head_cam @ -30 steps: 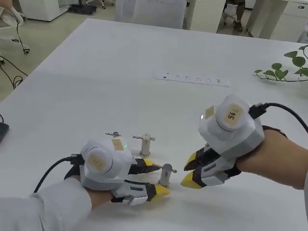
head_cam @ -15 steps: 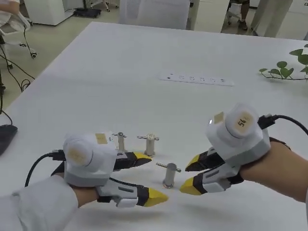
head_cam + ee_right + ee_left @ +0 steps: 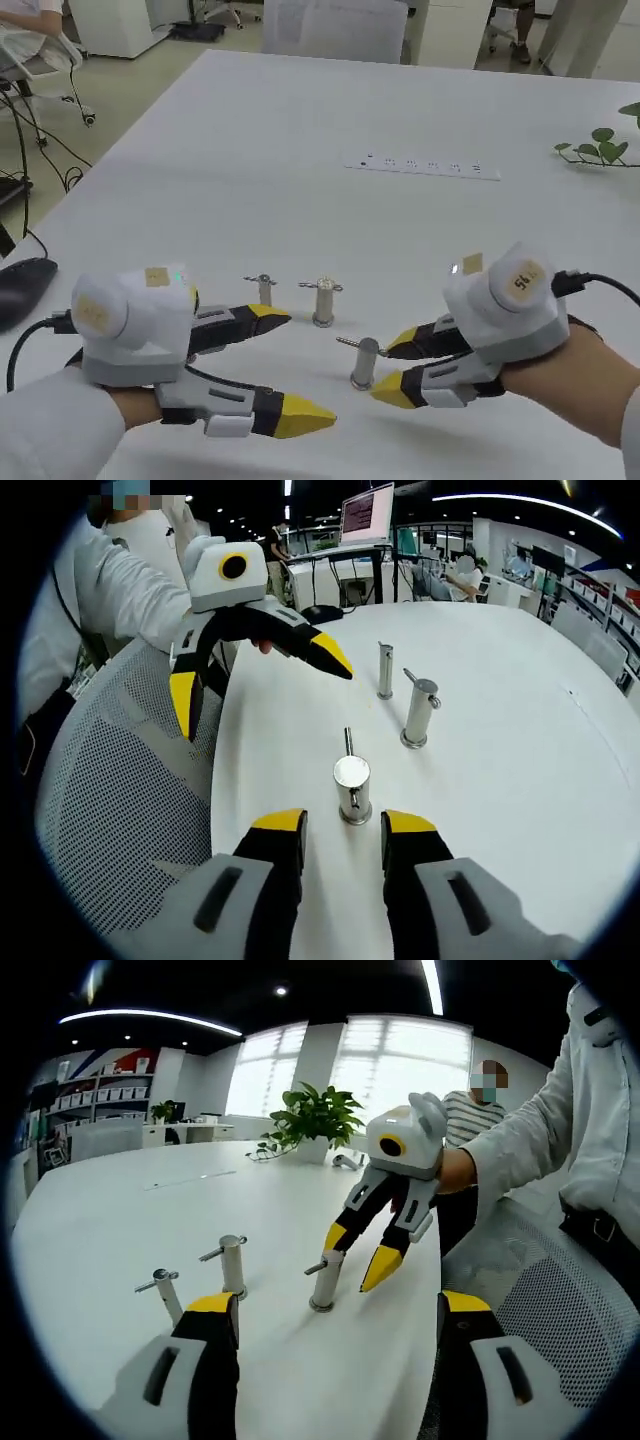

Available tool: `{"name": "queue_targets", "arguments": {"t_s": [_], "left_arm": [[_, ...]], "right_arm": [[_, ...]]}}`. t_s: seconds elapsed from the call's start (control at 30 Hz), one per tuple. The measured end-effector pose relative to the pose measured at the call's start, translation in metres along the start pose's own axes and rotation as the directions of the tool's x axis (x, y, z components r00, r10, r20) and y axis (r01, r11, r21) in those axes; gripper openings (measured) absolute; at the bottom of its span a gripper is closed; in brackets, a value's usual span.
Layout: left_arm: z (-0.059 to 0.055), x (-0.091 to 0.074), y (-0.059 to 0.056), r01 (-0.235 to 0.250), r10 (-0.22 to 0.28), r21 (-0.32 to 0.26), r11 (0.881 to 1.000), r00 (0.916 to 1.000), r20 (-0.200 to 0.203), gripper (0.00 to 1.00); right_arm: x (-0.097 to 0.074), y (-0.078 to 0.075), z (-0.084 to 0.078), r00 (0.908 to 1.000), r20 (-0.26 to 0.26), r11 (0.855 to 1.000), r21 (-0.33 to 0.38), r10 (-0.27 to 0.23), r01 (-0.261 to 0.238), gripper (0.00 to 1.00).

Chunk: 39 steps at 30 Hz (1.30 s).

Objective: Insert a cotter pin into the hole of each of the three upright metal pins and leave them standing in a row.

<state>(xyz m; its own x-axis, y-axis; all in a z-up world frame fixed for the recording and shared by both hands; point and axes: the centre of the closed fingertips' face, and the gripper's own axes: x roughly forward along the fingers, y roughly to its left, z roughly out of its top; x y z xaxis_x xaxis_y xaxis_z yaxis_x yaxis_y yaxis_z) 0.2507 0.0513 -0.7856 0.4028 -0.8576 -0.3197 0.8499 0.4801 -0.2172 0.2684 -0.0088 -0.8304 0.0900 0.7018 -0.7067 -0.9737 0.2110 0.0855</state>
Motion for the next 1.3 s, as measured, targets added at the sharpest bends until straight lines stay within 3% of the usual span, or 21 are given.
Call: {"name": "queue_targets", "arguments": {"t_s": [0.23, 0.6, 0.8, 1.13, 1.3], "left_arm": [[0.005, -0.020, 0.006, -0.043, 0.044, -0.036, 0.998, 0.9987, 0.026, 0.90], [0.003, -0.042, 0.014, -0.101, 0.104, -0.060, 0.993, 0.9938, 0.040, 0.93], [0.004, -0.048, 0.016, -0.115, 0.119, -0.069, 0.991, 0.9916, 0.051, 0.92], [0.005, -0.050, 0.019, -0.122, 0.127, -0.077, 0.990, 0.9905, 0.053, 0.91], [0.008, -0.049, 0.022, -0.124, 0.129, -0.074, 0.989, 0.9900, 0.057, 0.91]], "right_arm": [[0.014, 0.002, 0.007, 0.9985, 0.053, 1.000, -0.015, 0.007, -0.006, 0.31], [0.026, -0.001, 0.008, 0.9961, 0.089, 1.000, 0.009, -0.001, 0.000, 0.25], [0.028, -0.005, 0.010, 0.9933, 0.114, 1.000, 0.013, -0.021, 0.019, 0.18], [0.026, -0.010, 0.010, 0.9932, 0.116, 0.996, -0.081, -0.016, 0.026, 0.14], [0.017, -0.024, 0.017, 0.9892, 0.146, 0.996, -0.086, -0.011, 0.024, 0.13]]}}
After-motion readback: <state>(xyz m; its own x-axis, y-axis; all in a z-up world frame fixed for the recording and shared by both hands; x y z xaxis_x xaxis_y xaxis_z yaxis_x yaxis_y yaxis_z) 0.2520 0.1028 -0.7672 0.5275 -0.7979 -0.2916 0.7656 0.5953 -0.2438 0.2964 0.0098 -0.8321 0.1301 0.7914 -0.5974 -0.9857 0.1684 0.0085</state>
